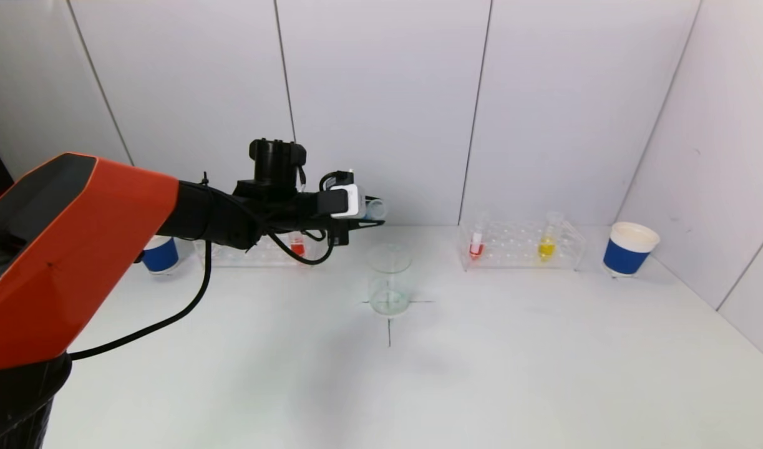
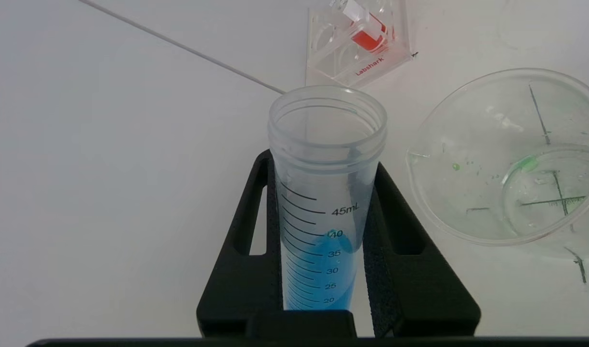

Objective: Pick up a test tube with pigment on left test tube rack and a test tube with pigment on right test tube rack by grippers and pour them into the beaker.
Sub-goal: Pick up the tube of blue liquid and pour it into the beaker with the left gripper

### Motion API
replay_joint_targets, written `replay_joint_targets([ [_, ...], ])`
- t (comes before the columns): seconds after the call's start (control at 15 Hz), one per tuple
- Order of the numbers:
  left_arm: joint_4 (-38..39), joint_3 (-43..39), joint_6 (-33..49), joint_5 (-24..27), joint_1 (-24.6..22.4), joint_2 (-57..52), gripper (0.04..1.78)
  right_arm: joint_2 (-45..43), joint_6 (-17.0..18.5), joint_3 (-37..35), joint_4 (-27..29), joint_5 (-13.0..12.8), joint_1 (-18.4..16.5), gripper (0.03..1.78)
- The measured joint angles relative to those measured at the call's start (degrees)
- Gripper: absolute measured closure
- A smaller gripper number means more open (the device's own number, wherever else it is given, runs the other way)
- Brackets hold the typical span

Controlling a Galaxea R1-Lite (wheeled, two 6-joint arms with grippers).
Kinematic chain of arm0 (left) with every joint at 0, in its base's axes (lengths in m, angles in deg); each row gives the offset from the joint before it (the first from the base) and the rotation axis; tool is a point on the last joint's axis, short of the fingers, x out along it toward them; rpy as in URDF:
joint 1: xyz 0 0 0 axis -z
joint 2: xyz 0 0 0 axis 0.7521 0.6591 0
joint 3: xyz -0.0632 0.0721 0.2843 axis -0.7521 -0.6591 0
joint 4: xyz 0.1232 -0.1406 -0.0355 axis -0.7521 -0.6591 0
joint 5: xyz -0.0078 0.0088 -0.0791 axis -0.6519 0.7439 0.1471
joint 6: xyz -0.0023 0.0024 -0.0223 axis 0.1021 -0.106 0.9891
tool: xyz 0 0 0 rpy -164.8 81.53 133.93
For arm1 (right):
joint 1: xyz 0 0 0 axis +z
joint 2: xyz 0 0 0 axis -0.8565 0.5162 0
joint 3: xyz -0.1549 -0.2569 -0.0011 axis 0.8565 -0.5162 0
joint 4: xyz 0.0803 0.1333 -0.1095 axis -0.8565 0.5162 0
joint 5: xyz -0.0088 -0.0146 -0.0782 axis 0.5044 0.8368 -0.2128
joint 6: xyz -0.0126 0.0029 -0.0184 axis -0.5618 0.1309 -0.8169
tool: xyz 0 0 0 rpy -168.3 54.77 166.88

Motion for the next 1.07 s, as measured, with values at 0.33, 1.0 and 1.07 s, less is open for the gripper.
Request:
replay_joint_targets([
  [0.33, 1.85, 0.04, -5.36, -0.11, -0.02, 0.22, 1.33, 0.0, 0.0, 0.0, 0.0, 0.0, 0.0, 0.04],
  [1.0, 19.93, -4.29, -6.42, 2.51, 0.83, 3.67, 1.33, 0.0, 0.0, 0.0, 0.0, 0.0, 0.0, 0.04],
  [1.07, 20.16, -4.4, -6.83, 2.58, 0.89, 4.08, 1.33, 0.0, 0.0, 0.0, 0.0, 0.01, 0.0, 0.04],
])
